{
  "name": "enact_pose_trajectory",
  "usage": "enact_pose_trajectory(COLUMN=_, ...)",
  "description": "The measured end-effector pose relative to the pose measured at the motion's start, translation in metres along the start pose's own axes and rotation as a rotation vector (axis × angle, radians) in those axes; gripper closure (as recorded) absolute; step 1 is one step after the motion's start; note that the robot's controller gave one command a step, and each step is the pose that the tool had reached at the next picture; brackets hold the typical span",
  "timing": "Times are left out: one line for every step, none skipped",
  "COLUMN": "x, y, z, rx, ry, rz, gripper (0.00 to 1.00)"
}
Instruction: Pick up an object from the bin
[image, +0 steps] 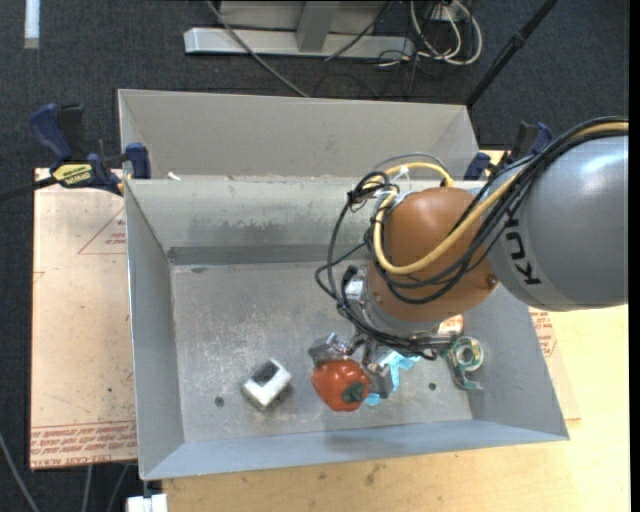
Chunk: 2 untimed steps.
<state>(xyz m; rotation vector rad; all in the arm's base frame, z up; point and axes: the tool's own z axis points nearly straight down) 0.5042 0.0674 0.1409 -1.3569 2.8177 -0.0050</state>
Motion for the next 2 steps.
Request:
enact_pose_trajectory(x=0.009, y=-0.005, z=-0.021, rx=-0.018, ry=0.015, rz=-0.013, gripper=1.0)
enact_pose_trajectory(x=-0.011, y=-0.073, z=0.069, rx=-0.004, ry=0.003, rz=-0.015, gripper=1.0)
